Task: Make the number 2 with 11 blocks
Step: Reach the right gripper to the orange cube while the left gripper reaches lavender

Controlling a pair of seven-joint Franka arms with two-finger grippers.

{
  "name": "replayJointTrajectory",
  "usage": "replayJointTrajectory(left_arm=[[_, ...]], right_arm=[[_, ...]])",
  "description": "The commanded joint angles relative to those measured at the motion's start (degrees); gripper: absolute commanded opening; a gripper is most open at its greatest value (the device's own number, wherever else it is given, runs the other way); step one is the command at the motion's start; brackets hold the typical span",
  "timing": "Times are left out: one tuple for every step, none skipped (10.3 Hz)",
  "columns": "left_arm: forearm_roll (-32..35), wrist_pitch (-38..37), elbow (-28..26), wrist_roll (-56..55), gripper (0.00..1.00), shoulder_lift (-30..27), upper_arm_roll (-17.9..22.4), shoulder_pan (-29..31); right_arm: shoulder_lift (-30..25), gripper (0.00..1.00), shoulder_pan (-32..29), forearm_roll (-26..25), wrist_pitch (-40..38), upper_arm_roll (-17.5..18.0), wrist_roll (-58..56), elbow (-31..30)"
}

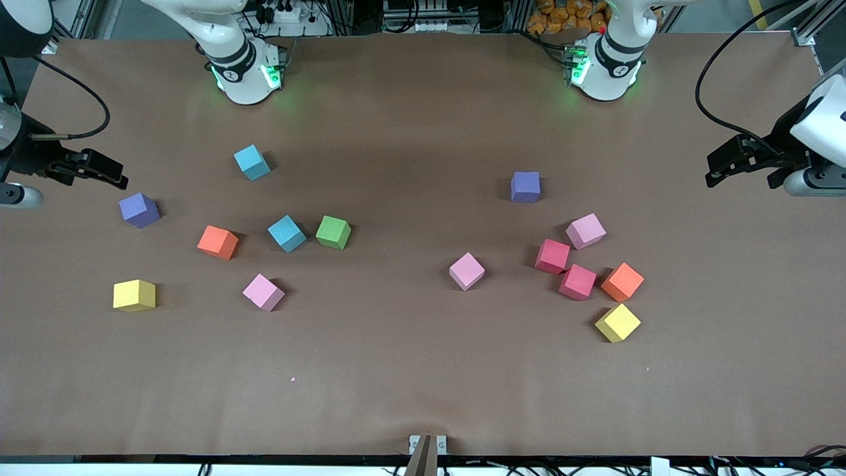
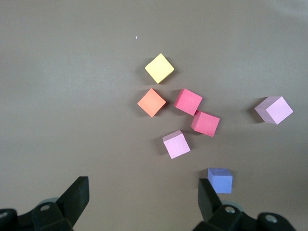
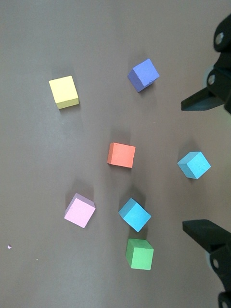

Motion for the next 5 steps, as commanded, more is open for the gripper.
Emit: replayJointTrajectory(left_arm=[[-0.8,-1.0,0.3,0.5,1.0,1.3,0.0,-0.2],[-0.8,-0.9,0.4,0.5,1.0,2.0,0.0,-0.2],[-1.0,-0.7,0.7,0.7,1.0,3.7,0.0,0.1],[-0.7,-0.7,0.9,-0.9,1.0,6.8,0.0,-0.5],[-0.4,1.3,0.9,-1.0,1.0,9.3,0.0,-1.4]], right_arm=[[-2.1,1.0,0.0,0.5,3.1,-0.1,0.0,-4.1],[-2.4,1.0,0.0,0.5,6.0,0.0,0.0,-6.8],[-3.0,1.0,0.1,0.5,10.2,0.0,0.0,-10.4],[-3.0,1.0,0.1,0.5,13.9,0.1,0.0,-12.9],[-2.6,1.0,0.9,0.5,18.4,0.2,0.0,-15.9]])
